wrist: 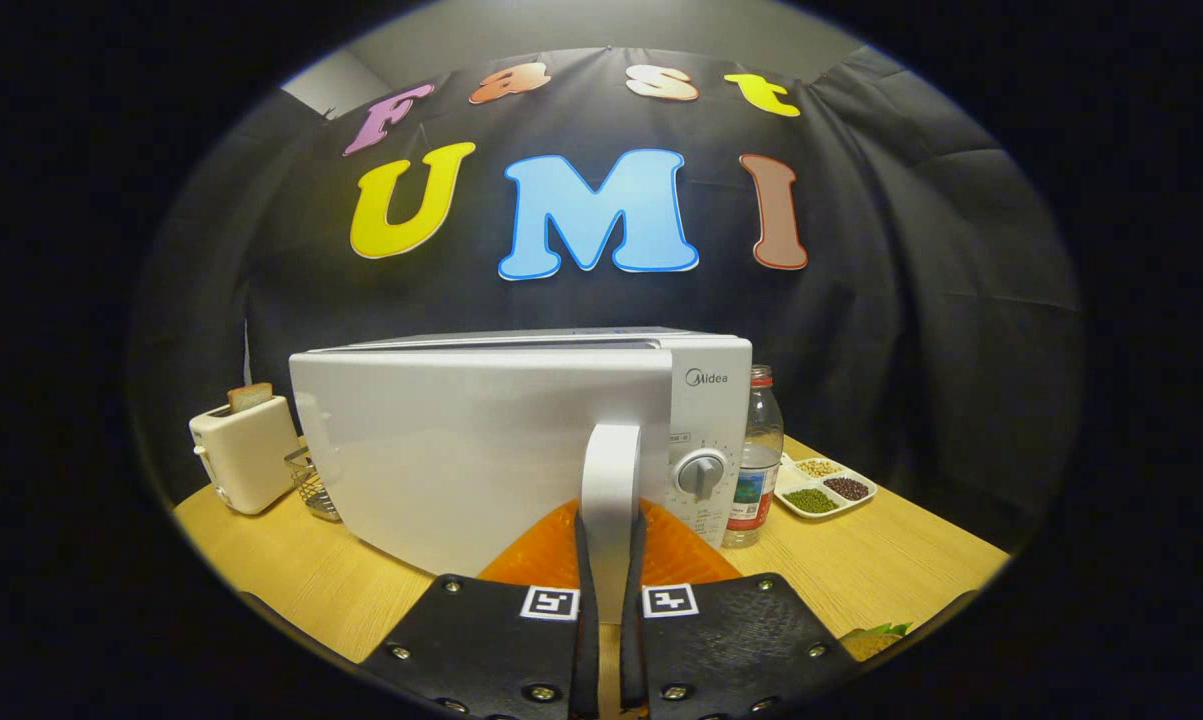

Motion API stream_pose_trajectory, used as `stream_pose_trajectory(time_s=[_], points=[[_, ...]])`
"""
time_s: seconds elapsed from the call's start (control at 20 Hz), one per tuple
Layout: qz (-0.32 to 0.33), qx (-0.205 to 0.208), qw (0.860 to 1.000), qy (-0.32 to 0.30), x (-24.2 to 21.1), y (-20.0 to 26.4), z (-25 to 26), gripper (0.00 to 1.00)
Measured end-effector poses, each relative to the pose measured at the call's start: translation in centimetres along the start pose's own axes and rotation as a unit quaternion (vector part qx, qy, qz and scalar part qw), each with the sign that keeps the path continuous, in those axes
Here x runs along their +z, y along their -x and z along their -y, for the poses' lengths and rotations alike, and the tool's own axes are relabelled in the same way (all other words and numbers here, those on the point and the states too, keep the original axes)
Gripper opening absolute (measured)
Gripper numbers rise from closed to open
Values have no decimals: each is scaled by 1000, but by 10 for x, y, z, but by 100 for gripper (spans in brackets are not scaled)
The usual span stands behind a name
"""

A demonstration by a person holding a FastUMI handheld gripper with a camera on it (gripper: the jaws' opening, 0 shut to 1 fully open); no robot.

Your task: Open the microwave, put the food inside, and close the microwave door.

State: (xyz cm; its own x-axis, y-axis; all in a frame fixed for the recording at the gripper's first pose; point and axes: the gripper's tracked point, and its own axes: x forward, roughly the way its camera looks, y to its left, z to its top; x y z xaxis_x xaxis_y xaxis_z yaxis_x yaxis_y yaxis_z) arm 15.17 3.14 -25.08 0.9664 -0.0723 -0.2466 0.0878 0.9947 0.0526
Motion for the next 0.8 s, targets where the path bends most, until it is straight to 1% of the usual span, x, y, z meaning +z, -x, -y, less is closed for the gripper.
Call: stream_pose_trajectory(time_s=[0.1, 0.25, 0.55, 0.8], points=[[-2, 2, 1000, -8, -4, 21, -9, 9], [-6, 14, 1000, -3, -10, 54, -29, 9], [-19, 68, 997, -11, -21, 116, -86, 9], [-10, 92, 996, -17, -27, 149, -132, 9]])
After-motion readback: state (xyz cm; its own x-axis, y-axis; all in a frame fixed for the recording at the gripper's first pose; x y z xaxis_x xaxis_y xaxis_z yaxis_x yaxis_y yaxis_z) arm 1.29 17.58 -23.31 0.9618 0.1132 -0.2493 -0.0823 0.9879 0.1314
